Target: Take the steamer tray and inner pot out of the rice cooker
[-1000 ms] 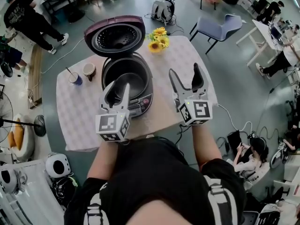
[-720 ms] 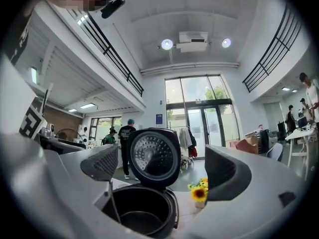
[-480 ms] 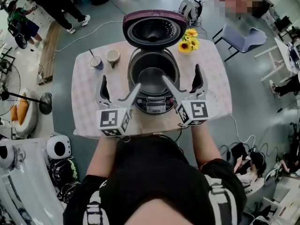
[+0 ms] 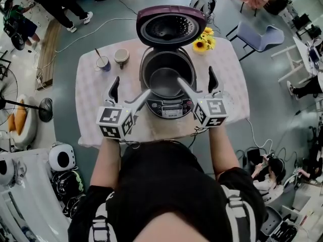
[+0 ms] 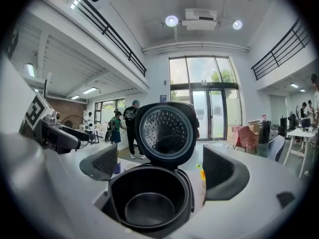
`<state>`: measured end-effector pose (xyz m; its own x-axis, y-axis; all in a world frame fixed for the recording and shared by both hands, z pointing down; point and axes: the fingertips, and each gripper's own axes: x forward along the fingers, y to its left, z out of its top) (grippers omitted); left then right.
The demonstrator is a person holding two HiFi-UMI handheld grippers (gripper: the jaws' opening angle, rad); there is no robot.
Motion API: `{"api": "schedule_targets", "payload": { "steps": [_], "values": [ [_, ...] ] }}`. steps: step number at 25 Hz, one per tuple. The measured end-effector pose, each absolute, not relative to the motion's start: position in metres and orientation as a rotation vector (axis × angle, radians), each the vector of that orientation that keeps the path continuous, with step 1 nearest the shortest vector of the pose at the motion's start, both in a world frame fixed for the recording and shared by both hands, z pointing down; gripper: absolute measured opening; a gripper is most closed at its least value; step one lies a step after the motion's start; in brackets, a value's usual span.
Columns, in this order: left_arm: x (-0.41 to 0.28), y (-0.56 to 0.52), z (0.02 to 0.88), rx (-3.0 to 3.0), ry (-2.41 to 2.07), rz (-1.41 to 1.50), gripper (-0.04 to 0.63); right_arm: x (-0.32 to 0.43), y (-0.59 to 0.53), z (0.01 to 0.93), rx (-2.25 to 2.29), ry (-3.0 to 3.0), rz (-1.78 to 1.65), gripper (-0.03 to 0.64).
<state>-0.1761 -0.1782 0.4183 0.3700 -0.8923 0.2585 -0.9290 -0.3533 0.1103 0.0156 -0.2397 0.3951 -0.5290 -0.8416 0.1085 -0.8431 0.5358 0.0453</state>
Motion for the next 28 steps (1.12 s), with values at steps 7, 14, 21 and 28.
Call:
{"api": "schedule_targets", "payload": {
  "steps": [7, 14, 21, 28],
  "values": [
    [-0.173, -0.199, 0.45, 2.337, -1.577, 0.39, 0.52, 0.031, -0.265, 0.428, 1.371, -2.544, 0.212, 0.52],
    [-0.16, -0.229, 0.461, 2.277, -1.508, 0.478, 0.427, 0.039, -0.293, 0.464, 1.296, -2.391, 0.336, 0.255],
    [-0.154, -0.259, 0.502, 2.132, -1.404, 0.599, 0.327, 0.039, -0.31, 0.508, 1.184, -2.28, 0.382, 0.256],
    [-0.148, -0.27, 0.543, 2.022, -1.332, 0.669, 0.209, 0.044, -0.323, 0.548, 1.129, -2.185, 0.479, 0.238]
  ]
}}
